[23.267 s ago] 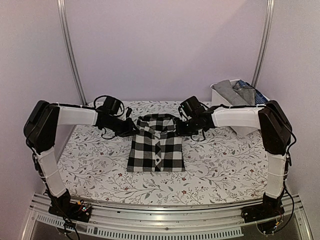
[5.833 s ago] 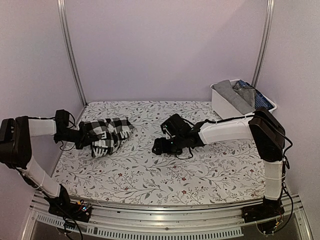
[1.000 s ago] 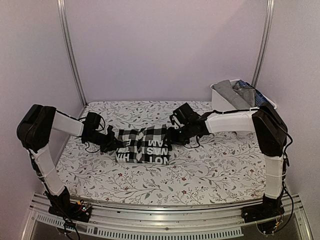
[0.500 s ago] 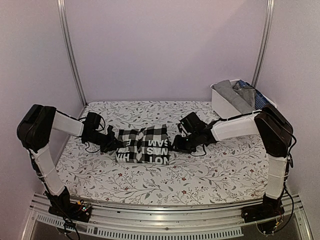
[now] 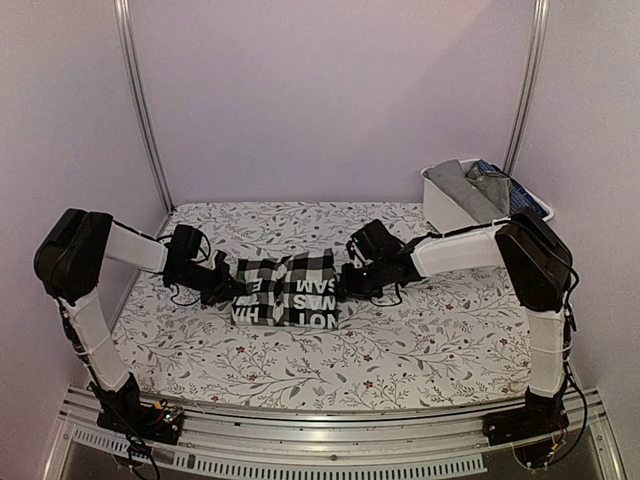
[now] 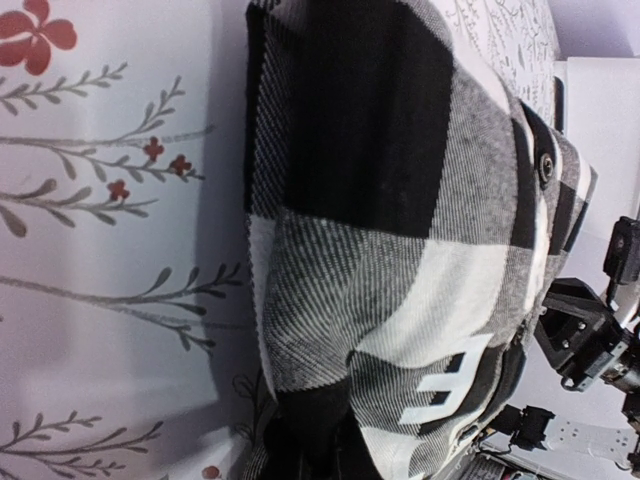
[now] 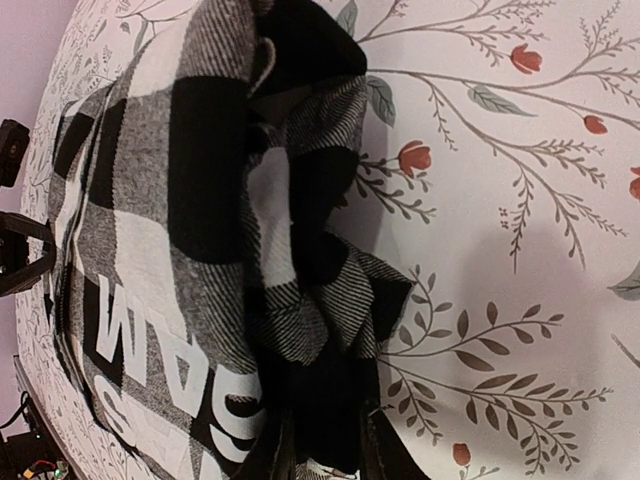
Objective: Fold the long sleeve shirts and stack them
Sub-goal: Adjust the square-folded shirt at the center of the board.
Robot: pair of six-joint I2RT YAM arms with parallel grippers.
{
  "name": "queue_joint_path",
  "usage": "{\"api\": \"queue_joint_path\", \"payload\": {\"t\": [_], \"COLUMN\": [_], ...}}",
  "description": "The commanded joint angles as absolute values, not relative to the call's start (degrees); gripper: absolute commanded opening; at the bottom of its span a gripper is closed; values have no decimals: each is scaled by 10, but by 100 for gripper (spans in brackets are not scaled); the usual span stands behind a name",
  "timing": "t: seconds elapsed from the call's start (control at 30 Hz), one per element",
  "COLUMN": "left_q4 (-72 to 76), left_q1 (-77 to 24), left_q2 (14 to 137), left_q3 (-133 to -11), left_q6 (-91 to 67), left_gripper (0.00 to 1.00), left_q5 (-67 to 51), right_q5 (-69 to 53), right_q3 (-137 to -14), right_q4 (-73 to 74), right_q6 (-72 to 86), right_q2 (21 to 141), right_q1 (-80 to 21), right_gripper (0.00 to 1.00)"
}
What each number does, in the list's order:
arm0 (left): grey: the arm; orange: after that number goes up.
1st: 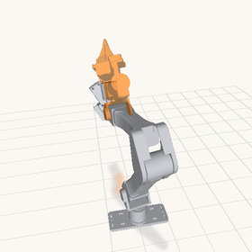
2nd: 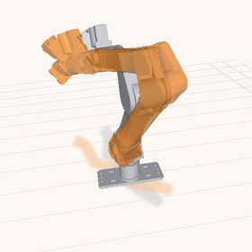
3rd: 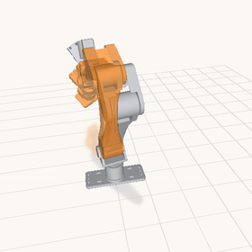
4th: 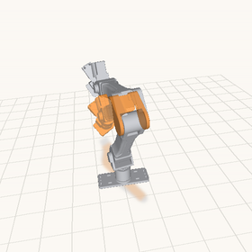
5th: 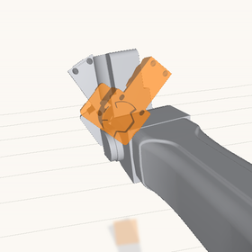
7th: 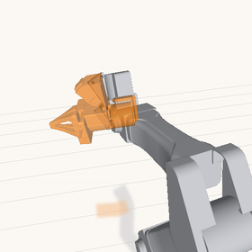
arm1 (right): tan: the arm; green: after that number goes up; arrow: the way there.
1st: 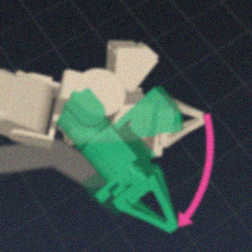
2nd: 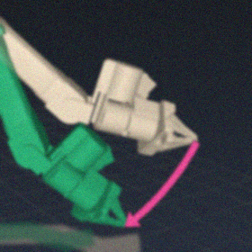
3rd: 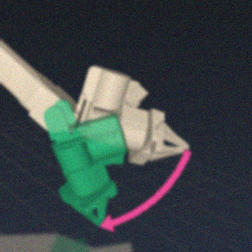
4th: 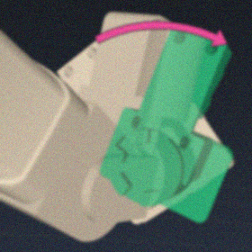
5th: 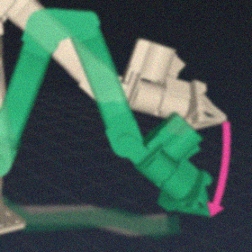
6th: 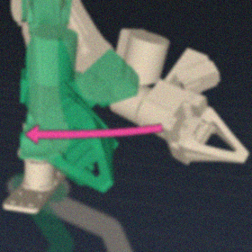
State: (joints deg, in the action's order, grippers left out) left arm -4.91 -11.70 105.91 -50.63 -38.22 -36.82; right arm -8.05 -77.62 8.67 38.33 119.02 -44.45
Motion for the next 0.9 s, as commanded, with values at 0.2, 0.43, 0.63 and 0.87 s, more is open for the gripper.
{"api": "queue_joint_path", "payload": {"t": [0.2, 0.43, 0.63, 0.87], "left_q4": [-40, -38, -38, -36], "left_q1": [-123, -124, -123, -123], "left_q2": [1074, 1077, 1076, 1076], "left_q3": [-507, -510, -509, -504], "left_q6": [-385, -388, -390, -395], "left_gripper": [0, 0, 0, 0], "left_q5": [-369, -371, -368, -364], "right_q5": [-64, -85, -89, -88], "right_q3": [-771, -787, -788, -785], "right_q4": [108, 99, 111, 138], "right_q6": [390, 393, 393, 394], "right_q2": [1191, 1206, 1197, 1152], "right_q1": [-445, -448, -451, -470], "right_gripper": [25, 25, 5, 0]}}
